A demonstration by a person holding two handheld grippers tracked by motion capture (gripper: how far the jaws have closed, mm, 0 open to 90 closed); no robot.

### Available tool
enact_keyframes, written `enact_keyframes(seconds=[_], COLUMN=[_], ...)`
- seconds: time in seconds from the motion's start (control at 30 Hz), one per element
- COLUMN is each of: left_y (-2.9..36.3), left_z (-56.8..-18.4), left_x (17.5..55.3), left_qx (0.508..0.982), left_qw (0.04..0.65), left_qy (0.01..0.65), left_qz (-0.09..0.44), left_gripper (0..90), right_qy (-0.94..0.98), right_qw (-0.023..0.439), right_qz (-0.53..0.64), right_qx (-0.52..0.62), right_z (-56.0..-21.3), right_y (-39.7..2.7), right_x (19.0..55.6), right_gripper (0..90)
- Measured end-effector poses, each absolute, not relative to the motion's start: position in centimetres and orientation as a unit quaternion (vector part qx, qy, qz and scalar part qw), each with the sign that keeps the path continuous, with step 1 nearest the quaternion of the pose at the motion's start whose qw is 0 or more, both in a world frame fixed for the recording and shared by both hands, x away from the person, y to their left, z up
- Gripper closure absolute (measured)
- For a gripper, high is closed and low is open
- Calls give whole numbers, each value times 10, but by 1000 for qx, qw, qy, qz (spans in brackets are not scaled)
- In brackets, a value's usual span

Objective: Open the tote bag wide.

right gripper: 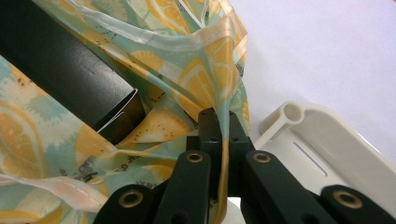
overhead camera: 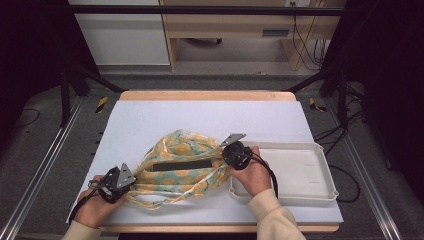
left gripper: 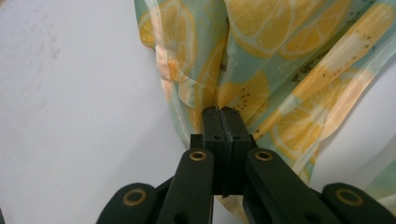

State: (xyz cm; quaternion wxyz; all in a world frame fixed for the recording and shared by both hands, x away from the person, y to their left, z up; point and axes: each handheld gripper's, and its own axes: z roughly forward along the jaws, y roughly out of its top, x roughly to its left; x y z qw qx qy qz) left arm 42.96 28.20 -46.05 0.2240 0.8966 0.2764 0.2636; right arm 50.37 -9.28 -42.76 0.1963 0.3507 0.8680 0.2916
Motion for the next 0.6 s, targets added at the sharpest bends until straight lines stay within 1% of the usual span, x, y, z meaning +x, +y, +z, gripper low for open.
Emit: enact_keyframes(seconds=[0.2, 0.27, 0.37, 0.47, 0.5, 0.6], left_y=[280, 280, 278, 276, 276, 277], left_z=[-461, -460, -457, -456, -456, -453], left_x=[427, 425, 422, 418, 416, 412], left_qx=[898, 898, 897, 898, 898, 892], left_qw=[229, 234, 250, 253, 255, 268], left_qy=[276, 275, 277, 273, 272, 277], left_qz=[257, 252, 239, 234, 232, 237], left_gripper=[900, 900, 888, 853, 835, 746], right_qy=[869, 867, 864, 853, 852, 847], right_qw=[187, 186, 194, 203, 205, 209], right_qz=[303, 316, 331, 350, 352, 363], right_qx=[342, 337, 326, 329, 330, 328], right_z=[-429, -429, -425, -418, -416, -410], right_y=[-95, -96, -98, -101, -103, -106], right_x=[499, 497, 493, 488, 486, 481], right_gripper=[900, 878, 776, 626, 567, 481])
